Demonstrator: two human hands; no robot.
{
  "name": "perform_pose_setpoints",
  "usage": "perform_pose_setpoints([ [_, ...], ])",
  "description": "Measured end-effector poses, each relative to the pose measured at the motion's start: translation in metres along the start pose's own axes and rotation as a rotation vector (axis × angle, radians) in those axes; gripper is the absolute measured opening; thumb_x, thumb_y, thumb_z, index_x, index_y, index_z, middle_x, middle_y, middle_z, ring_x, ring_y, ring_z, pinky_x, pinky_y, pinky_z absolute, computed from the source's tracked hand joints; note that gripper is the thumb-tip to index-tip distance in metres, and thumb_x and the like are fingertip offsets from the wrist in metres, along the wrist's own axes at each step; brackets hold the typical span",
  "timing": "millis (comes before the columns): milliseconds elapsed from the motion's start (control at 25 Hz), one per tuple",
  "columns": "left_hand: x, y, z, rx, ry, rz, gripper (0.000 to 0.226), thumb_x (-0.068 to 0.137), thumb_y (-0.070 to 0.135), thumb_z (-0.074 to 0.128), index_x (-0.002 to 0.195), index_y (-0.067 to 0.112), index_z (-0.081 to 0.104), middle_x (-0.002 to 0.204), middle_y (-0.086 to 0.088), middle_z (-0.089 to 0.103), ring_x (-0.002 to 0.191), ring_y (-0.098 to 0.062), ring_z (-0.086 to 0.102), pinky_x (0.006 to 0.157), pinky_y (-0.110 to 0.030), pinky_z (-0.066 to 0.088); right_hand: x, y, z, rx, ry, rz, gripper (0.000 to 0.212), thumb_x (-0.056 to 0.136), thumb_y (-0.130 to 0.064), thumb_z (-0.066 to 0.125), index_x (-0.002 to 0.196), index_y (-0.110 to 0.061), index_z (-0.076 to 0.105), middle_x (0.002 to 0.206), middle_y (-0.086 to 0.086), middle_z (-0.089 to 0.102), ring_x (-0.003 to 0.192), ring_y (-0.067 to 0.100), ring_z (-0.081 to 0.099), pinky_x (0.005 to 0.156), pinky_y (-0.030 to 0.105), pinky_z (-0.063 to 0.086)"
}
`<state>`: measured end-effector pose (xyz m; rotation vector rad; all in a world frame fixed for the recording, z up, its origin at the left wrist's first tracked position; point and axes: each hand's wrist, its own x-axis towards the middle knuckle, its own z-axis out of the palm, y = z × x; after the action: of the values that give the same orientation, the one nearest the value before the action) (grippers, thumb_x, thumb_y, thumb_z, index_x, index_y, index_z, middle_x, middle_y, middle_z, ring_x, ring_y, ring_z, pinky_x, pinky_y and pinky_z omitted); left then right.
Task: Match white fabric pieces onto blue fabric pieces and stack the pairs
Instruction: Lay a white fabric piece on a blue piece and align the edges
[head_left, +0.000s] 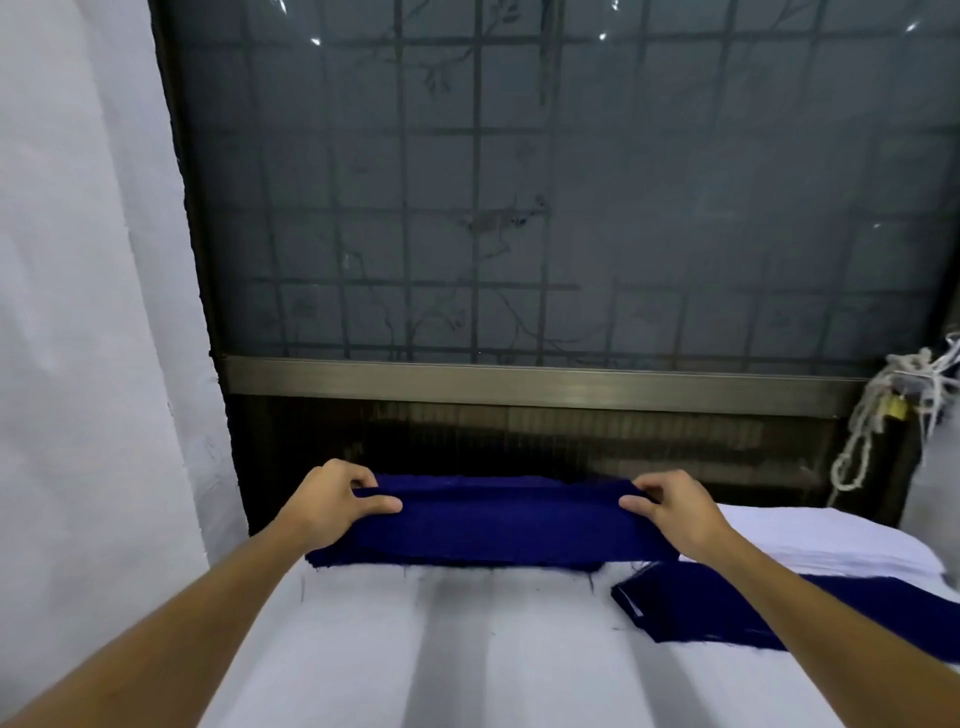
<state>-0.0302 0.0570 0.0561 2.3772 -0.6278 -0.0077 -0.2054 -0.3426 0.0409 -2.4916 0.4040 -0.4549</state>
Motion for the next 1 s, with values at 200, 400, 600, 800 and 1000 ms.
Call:
perform_pose_setpoints([
  [200,-0.054,0.008,0.041,-0.288,-0.097,-0.170,0.024,0.085,0.033,0.079,0.097,0.013,0.072,0.103,-0.003,0.070,0.097,-0.021,0.068,0.078,-0.031,0.057,-0.071,0.043,-0.025,0.276,-0.023,0.137,0.021,0.098,-0.027,0.065,0.082,-0.016,0.074,0.081,-0.005,0.077,0.078,0.013,0.073,0.067,0.025,0.054],
  [400,-0.105,0.010,0.097,-0.588,-0.067,-0.327,0.018,0.090,0.013,0.076,0.094,0.007,0.060,0.083,-0.003,0.074,0.077,-0.017,0.063,0.060,-0.027,0.049,-0.124,0.091,-0.022,0.429,0.087,0.277,0.018,0.091,-0.021,0.073,0.081,-0.007,0.070,0.085,0.007,0.076,0.085,0.026,0.071,0.081,0.041,0.055],
  [600,-0.131,0.006,0.146,-0.512,0.092,-0.280,0.003,0.092,0.013,0.074,0.091,0.010,0.073,0.081,-0.004,0.077,0.086,-0.021,0.071,0.070,-0.022,0.048,-0.156,0.126,-0.004,0.389,0.133,0.327,0.012,0.092,-0.017,0.072,0.080,-0.013,0.073,0.086,0.002,0.075,0.090,0.022,0.069,0.086,0.039,0.055],
  [800,-0.150,-0.002,0.171,-0.316,0.278,-0.207,0.012,0.094,0.023,0.071,0.083,0.026,0.071,0.084,0.013,0.074,0.090,-0.003,0.066,0.071,-0.021,0.047,-0.179,0.144,0.023,0.239,0.176,0.347,0.018,0.095,-0.013,0.064,0.085,-0.026,0.069,0.085,-0.008,0.074,0.086,0.016,0.069,0.079,0.041,0.056],
  [1000,-0.148,-0.002,0.172,-0.253,0.309,-0.215,0.010,0.094,0.024,0.071,0.086,0.028,0.068,0.084,0.012,0.072,0.087,-0.001,0.063,0.067,-0.022,0.045,-0.187,0.142,0.031,0.096,0.235,0.298,0.018,0.097,-0.016,0.057,0.096,-0.034,0.062,0.094,-0.013,0.070,0.084,0.009,0.066,0.069,0.038,0.059],
])
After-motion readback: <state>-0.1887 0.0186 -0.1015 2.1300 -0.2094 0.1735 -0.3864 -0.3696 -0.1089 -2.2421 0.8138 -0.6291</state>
